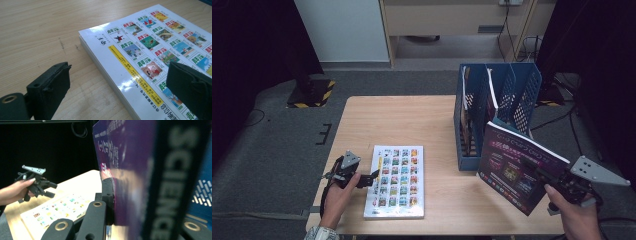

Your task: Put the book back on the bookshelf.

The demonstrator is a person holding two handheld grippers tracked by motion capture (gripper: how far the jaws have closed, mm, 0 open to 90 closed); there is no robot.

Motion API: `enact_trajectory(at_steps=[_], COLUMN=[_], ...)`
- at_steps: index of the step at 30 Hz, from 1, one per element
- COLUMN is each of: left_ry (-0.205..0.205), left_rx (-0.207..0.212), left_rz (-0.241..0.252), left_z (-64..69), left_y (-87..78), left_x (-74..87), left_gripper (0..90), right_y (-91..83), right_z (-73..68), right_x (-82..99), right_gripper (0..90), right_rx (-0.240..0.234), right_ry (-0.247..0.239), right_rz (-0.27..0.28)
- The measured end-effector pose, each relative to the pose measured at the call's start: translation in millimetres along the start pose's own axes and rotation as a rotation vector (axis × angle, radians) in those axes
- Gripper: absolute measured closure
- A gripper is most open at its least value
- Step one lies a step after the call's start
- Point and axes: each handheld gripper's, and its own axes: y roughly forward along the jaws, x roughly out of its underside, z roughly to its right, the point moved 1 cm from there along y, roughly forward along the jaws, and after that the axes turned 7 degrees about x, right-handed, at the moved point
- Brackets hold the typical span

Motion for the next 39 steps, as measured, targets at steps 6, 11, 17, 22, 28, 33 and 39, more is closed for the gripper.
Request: enact_trajectory(at_steps=[6,11,17,22,28,33,39], left_ry=[-0.001,0.0,-0.002,0.0,0.001,-0.001,-0.001], left_rx=[-0.001,-0.003,-0.004,-0.003,-0.004,-0.004,-0.004], left_rz=[0.003,0.003,0.003,0.002,0.001,0.002,0.003], left_z=[-0.2,-1.2,-0.7,-0.2,-0.2,-0.5,-0.5], left_y=[-0.4,-1.0,-0.6,-0.4,-0.4,-0.5,-0.8], left_x=[0.0,0.1,0.1,0.0,0.1,0.2,0.1], left_gripper=[4.6,4.6,4.6,4.6,4.6,4.6,4.6], right_y=[-2.4,-0.9,-1.4,-1.5,5.0,11.8,17.9], right_z=[2.2,4.9,9.6,16.3,25.8,29.3,33.9], right_x=[-22.9,-39.4,-53.9,-62.9,-70.8,-73.6,-75.5], right_gripper=[84.1,84.2,84.1,84.1,84.2,84.1,84.1], right_rx=[-0.001,-0.009,0.0,0.033,0.09,0.131,0.183], right_ry=[-0.002,0.003,0.001,0.006,0.007,-0.004,-0.015], right_rz=[-0.005,-0.013,-0.004,0.003,-0.003,-0.018,-0.035])
